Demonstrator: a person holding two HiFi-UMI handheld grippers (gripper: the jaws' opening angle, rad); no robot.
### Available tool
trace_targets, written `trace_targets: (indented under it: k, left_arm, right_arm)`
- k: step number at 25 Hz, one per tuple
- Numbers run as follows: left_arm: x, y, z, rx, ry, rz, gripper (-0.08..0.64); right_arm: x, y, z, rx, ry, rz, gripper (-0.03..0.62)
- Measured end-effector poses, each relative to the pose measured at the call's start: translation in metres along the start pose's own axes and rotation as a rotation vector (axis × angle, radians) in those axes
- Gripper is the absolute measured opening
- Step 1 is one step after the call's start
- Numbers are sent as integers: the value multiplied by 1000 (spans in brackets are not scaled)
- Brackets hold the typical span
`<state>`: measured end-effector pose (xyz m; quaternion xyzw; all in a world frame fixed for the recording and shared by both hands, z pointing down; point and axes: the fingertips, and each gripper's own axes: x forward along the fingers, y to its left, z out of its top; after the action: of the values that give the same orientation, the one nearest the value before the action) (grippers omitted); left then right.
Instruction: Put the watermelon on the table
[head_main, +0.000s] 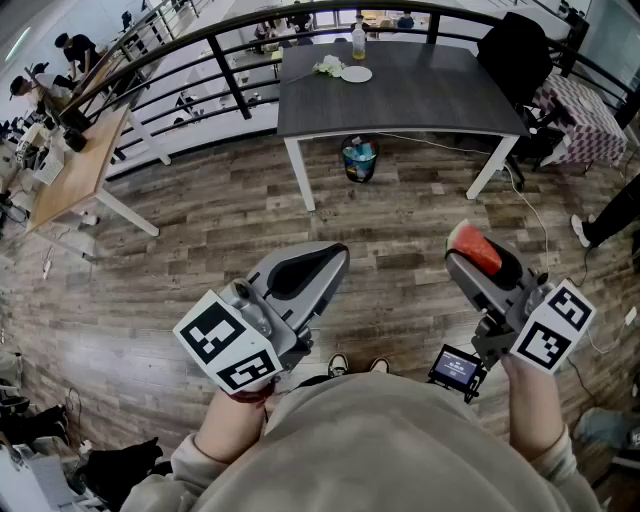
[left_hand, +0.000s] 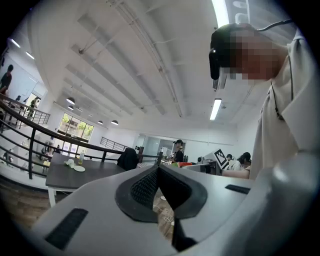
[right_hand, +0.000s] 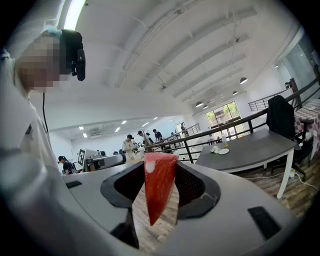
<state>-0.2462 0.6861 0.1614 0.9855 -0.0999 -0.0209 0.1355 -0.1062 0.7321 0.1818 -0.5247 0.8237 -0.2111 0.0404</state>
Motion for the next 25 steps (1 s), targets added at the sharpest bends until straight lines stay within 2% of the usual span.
trace_targets:
  k: [5,13,19,25]
  left_arm:
    - [13,-3,0,-8,-20,-9,3]
    - [29,-4,-4,6,5,-2,3]
    - [77,-13,-19,-2,38,18,3]
    - [98,-23,-28,0,53,13,3]
  right_arm:
    - [-4,-7,-2,-7,-2,3,202]
    - [-20,-13,3,62,-44,33,204]
    - [-49,-55,8,74,-58,37,204]
    - [-66,-71,6,101,-83,59,204]
